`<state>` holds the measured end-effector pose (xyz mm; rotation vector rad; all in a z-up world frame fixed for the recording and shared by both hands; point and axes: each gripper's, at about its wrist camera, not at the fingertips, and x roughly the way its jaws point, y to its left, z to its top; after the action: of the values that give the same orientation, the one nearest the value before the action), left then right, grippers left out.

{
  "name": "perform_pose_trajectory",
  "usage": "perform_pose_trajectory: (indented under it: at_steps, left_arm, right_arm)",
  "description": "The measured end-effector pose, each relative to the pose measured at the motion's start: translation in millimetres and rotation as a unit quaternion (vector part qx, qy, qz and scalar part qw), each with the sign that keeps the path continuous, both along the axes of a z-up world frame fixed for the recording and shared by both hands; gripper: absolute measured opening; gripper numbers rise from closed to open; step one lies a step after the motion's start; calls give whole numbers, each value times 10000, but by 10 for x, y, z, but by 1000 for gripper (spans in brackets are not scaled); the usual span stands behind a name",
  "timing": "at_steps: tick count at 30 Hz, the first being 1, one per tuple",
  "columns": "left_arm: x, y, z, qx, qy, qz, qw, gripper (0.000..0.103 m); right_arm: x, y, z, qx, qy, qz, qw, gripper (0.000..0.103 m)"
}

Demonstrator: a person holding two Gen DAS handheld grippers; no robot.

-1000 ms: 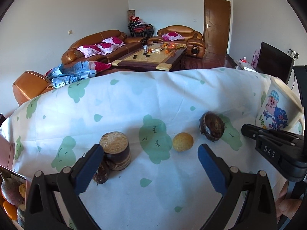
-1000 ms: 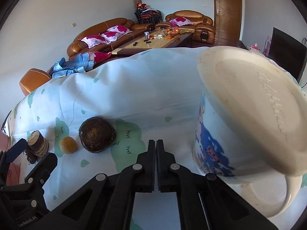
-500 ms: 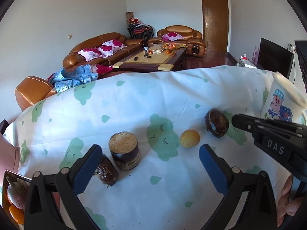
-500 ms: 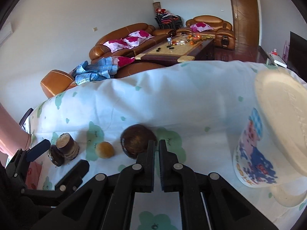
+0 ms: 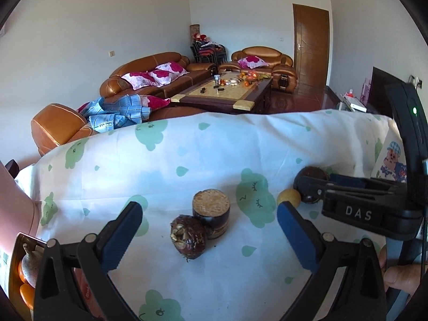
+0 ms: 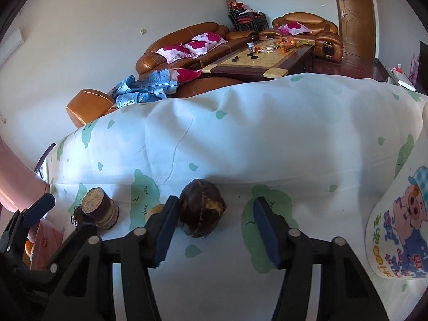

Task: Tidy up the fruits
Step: 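Grasp another small yellow fruit with the left gripper while the right approaches a dark brown fruit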

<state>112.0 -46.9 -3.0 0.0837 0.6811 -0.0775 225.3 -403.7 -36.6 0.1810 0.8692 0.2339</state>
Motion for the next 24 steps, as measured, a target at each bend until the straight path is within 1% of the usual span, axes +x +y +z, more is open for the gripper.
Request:
perform_pose_trajectory:
  at_steps: [1,2,4,6,9,10,12,13,15,16,17,18,19,20,21,22,23,24]
  left_arm:
    - [-7,27,16,-75,-17,26,10000,102]
    - [-13,26,28,-119,-32,23,9999,102]
    - [-45,-8,42,-110,-65,-64,9999,101]
    - [-92,-93,40,3,-104,-234,9997,99]
    - [-73,-256,23,145,-80,-436,9989,97]
    - [-61,-307,19,145,-58,-500,9986,97]
    - [-24,-410,10,88,16,-671,9977,95]
    - [12,-472,-1,76,72,-758,9971,93]
    - [96,-605,-42,133,196,-840,9962,86]
    - [143,-687,-77,176,298,-862,9957,79]
    - [198,-745,-115,217,414,-862,9952,73]
    - [261,-805,-157,246,541,-865,9945,71]
    - [320,-857,-199,266,646,-886,9936,67]
    - [366,-907,-246,325,720,-916,9927,59]
    - [405,-952,-300,427,789,-936,9916,55]
    - [454,-979,-352,482,987,-953,9894,48]
    - [458,-957,-315,291,927,-990,9903,40]
    - [468,-940,-308,240,940,-988,9904,37]
  right_arm:
    - [-27,11,-5,21,27,85,10000,41]
    - [-66,37,-5,-2,32,167,9999,35]
    - [-151,95,8,-228,-20,261,9994,33]
    - [-290,75,46,-381,-134,204,9990,30]
    - [-492,-90,176,-321,-411,4,9986,27]
    - [-555,-167,235,-278,-498,-115,9983,25]
    - [-724,-313,335,-224,-677,-341,9969,24]
    - [-791,-358,375,-212,-764,-416,9960,21]
    - [-905,-451,415,-190,-861,-495,9949,19]
    - [-906,-480,417,-186,-843,-497,9950,19]
    - [-915,-501,393,-154,-781,-473,9957,19]
    - [-912,-536,354,-74,-715,-460,9964,19]
    - [-896,-566,314,10,-651,-454,9968,19]
    - [-891,-609,283,92,-610,-468,9970,19]
    - [-890,-656,269,182,-606,-513,9967,19]
    - [-899,-706,260,319,-620,-559,9960,19]
    - [-912,-770,271,520,-646,-571,9949,19]
    - [-927,-820,292,687,-670,-586,9937,19]
